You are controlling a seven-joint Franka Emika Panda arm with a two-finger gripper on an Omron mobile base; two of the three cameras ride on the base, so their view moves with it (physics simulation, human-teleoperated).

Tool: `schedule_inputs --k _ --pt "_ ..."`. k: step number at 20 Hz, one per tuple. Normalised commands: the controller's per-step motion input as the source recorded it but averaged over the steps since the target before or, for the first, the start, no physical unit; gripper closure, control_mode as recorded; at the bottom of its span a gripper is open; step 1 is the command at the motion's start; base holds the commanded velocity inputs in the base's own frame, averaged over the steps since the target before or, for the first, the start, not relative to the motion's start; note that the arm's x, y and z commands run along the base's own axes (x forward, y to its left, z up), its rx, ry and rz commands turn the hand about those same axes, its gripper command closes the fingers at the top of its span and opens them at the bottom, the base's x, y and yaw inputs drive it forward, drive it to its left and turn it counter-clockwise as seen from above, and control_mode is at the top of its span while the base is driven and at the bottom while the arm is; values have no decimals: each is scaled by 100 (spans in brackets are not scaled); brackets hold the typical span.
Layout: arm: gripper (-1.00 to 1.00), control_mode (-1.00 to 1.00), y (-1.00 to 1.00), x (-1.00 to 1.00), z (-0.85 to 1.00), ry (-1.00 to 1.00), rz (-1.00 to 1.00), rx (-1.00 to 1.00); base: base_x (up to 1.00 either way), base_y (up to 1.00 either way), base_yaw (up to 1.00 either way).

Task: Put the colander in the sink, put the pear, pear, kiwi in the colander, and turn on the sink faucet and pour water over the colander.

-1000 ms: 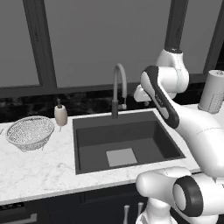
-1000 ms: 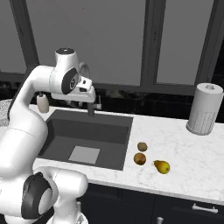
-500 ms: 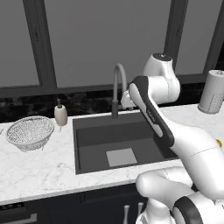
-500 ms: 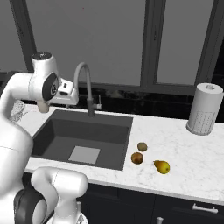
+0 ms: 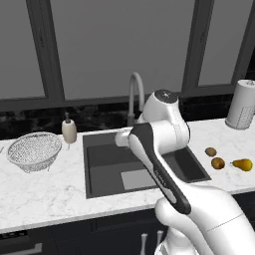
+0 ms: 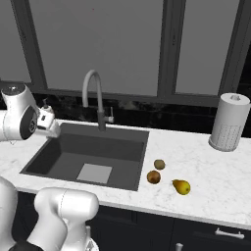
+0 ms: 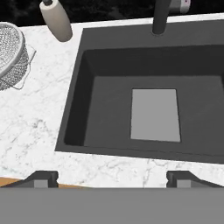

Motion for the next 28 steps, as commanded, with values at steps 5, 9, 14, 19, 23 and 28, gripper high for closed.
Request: schedule_inputs --k 5,9,14,19,23,28 --pt "-100 -100 89 -1 -19 0 -11 5 0 0 0" --pt "-100 -100 75 0 0 0 -1 14 0 0 0" --pt "-100 -100 80 6 1 0 -4 7 0 0 0" --pt "-100 -100 38 42 0 0 -2 3 0 0 0" --pt "-100 -100 31 78 0 6 0 1 0 0 0" --pt "-100 -100 50 79 0 18 -1 0 0 0 0"
